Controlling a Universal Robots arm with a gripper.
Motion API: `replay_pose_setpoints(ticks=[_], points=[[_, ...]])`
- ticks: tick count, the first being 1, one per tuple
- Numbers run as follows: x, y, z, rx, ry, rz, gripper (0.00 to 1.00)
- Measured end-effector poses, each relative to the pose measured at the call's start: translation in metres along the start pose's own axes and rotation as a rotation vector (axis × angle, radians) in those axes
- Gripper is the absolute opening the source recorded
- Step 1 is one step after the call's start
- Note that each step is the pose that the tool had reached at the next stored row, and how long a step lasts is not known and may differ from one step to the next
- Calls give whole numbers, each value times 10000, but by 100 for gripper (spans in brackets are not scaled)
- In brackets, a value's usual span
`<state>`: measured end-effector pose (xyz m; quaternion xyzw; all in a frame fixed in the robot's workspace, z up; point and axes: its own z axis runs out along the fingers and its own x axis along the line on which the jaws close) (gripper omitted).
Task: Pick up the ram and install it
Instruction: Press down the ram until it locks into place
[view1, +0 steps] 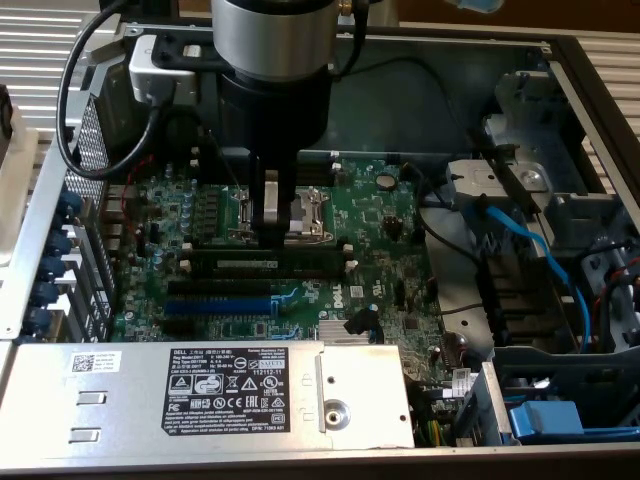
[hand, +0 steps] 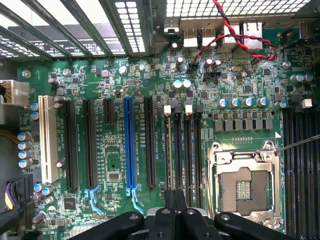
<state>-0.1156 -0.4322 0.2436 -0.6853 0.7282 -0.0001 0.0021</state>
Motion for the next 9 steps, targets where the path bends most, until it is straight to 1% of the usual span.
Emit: replay_pose_setpoints(ticks=[3,7,9], points=[[-1,-13,0,-5,1,-1,10],[-6,-94,0,-77,5,0,10],[-6,-96,0,-85,6,0,10]])
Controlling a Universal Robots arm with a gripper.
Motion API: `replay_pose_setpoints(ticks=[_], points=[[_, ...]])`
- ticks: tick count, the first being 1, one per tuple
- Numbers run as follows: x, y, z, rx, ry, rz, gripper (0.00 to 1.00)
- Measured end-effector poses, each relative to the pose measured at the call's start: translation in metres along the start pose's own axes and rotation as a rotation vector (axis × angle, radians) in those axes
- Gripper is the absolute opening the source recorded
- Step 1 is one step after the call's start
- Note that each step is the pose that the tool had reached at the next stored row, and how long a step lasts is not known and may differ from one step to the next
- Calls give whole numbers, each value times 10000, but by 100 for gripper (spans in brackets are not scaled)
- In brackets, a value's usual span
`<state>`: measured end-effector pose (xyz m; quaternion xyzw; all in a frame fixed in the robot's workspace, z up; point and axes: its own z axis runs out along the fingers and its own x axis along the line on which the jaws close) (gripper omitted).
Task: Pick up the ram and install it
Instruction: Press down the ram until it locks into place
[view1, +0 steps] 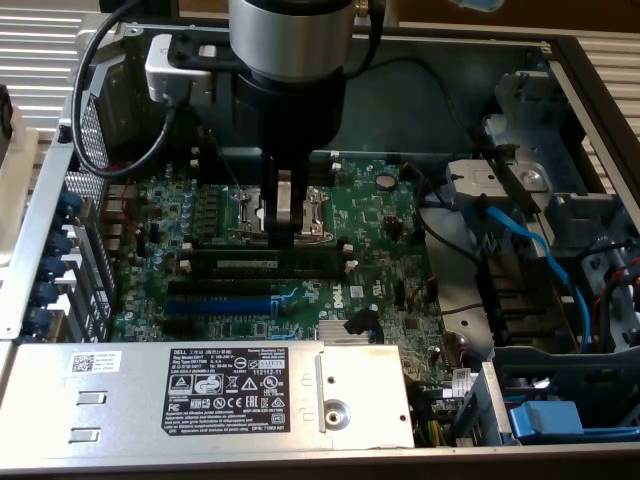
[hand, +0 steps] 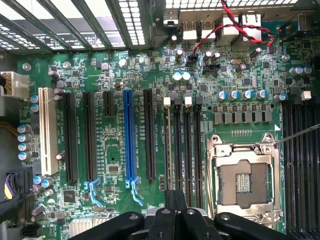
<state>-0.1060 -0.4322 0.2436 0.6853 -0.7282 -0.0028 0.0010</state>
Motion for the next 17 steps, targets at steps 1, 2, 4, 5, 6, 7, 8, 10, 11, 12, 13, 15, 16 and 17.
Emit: replay_pose_setpoints(ticks=[1,2,4,5,6,7,8,10,11,12,13,15,16,17], points=[[0,0,0,0,0,0,10],[0,0,1,-1,1,0,10],[0,0,2,-1,2,0,10],[0,0,3,-1,2,0,10],[0,0,5,0,0,0,10],[-1,-1,8,0,-1,0,10],[-4,-1,10,0,-1,0,10],[-12,2,14,0,0,0,10],[-16,6,16,0,0,0,10],[-18,8,19,0,0,0,10],[-18,12,23,0,0,0,10],[-19,11,29,-5,2,-1,10],[-20,12,33,-10,2,-1,10],[-22,12,37,-13,2,0,10]])
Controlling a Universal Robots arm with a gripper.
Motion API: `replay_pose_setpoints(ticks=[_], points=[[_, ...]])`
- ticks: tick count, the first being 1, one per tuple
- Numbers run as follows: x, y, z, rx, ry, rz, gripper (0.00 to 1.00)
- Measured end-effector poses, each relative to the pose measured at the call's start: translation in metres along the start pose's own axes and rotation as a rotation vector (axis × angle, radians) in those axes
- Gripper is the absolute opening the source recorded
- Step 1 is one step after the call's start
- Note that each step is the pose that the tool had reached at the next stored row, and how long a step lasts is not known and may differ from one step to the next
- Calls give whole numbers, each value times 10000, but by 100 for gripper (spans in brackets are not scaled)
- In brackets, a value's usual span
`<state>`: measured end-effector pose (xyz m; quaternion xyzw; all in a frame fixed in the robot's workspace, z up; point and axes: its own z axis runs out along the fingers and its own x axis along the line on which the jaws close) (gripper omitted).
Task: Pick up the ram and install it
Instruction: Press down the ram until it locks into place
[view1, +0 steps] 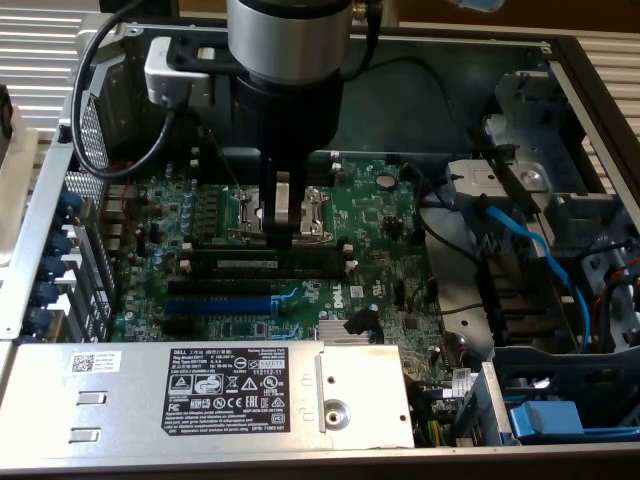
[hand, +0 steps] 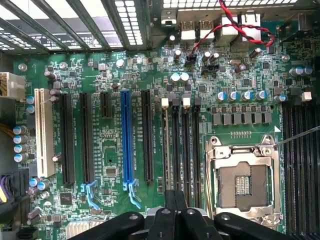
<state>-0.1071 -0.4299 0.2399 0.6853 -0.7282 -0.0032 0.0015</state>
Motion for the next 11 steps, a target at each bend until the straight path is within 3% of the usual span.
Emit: replay_pose_setpoints(ticks=[11], points=[[-9,1,40,-88,6,-25,10]])
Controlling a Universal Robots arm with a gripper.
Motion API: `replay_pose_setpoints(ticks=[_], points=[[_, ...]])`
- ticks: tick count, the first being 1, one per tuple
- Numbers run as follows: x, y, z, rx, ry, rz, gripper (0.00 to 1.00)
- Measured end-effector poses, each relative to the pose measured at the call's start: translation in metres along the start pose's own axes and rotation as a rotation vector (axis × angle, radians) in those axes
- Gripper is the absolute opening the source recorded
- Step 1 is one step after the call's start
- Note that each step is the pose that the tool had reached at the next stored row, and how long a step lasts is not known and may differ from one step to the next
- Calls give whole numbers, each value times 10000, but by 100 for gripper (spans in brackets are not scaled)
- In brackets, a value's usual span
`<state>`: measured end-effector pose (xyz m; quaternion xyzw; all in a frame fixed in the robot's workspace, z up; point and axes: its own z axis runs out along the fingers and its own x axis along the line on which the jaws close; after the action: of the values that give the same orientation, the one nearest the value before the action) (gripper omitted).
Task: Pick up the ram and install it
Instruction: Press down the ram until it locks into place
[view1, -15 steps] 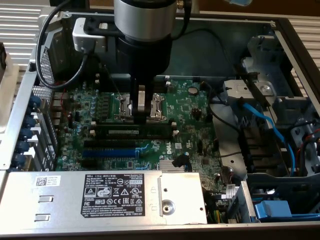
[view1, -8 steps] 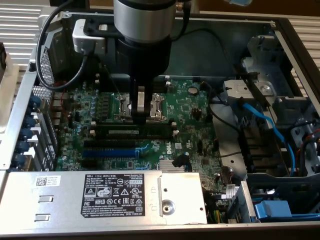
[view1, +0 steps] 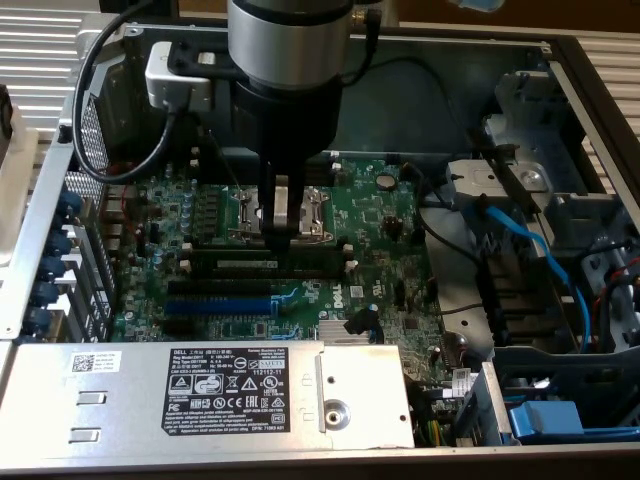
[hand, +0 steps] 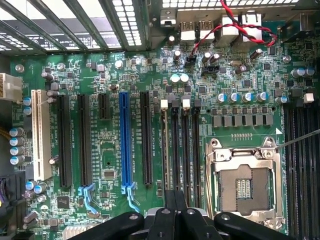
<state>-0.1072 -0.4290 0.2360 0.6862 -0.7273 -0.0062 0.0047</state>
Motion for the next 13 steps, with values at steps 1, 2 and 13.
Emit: replay_pose_setpoints(ticks=[1,2,13], points=[[0,0,0,-5,2,-30,10],[-1,0,0,-7,3,-71,10],[-5,-15,6,-7,31,-444,10]])
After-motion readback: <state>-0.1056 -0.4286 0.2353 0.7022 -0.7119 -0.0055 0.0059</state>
